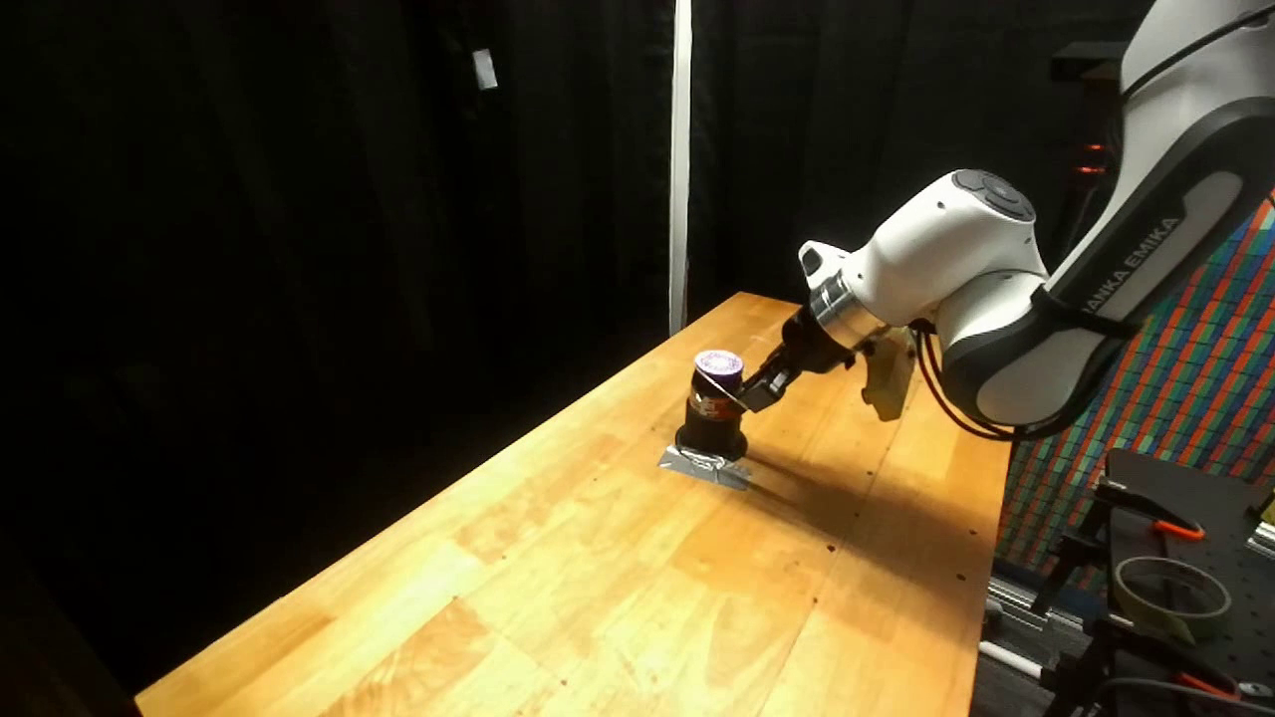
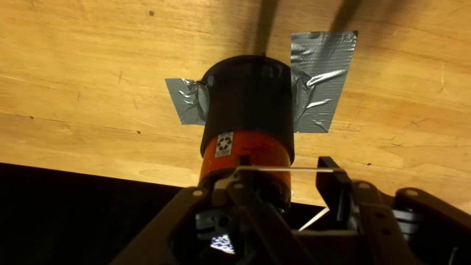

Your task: Put the rubber band on the cup

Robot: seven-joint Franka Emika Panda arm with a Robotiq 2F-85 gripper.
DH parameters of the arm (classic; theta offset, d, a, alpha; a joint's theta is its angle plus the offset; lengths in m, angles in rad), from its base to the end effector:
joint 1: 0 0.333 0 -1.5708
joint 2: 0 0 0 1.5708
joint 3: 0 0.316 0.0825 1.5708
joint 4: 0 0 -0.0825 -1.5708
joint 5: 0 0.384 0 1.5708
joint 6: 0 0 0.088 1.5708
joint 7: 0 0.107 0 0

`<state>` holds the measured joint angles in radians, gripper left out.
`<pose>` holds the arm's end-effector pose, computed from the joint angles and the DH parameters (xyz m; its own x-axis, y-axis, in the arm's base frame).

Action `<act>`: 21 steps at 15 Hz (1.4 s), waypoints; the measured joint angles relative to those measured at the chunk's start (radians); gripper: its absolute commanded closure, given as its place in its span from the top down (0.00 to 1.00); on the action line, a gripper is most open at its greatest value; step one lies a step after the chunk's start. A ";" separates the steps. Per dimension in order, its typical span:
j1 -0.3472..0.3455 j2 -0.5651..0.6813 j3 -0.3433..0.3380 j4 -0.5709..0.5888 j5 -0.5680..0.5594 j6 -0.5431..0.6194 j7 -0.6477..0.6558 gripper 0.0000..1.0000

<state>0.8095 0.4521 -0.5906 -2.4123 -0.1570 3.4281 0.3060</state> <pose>0.5187 0.1331 0.2259 0.7771 0.2022 0.5961 0.1647 -0.9793 0.1176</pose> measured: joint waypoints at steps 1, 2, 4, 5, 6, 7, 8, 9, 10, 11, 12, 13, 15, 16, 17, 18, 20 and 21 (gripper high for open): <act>0.019 0.005 -0.013 -0.009 0.016 0.018 0.000 0.13; 0.039 0.010 -0.028 -0.017 0.034 0.033 0.000 0.08; 0.085 0.024 -0.060 -0.035 0.076 0.069 0.000 0.05; 0.111 0.032 -0.075 -0.045 0.106 0.088 0.000 0.03; 0.141 0.042 -0.091 -0.055 0.145 0.111 0.000 0.06; 0.173 0.056 -0.108 -0.065 0.193 0.136 0.000 0.06; 0.211 0.073 -0.126 -0.074 0.255 0.165 0.000 0.05; 0.257 0.094 -0.144 -0.085 0.332 0.198 0.000 0.04; 0.306 0.119 -0.161 -0.094 0.417 0.230 0.000 0.04; 0.355 0.146 -0.174 -0.102 0.503 0.257 0.000 0.04; 0.404 0.175 -0.182 -0.107 0.591 0.278 0.000 0.04; 0.445 0.203 -0.185 -0.109 0.670 0.293 0.000 0.04; 0.513 0.252 -0.185 -0.108 0.799 0.306 0.000 0.04; 0.538 0.272 -0.185 -0.108 0.850 0.311 0.000 0.04; 0.561 0.289 -0.185 -0.108 0.899 0.314 0.000 0.04; 0.580 0.305 -0.186 -0.107 0.943 0.318 0.000 0.04; 0.618 0.336 -0.188 -0.105 1.035 0.332 -0.003 0.04; 0.637 0.350 -0.190 -0.103 1.076 0.336 -0.006 0.04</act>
<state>1.4462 0.8019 -0.7809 -2.5152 0.9194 3.7641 0.3003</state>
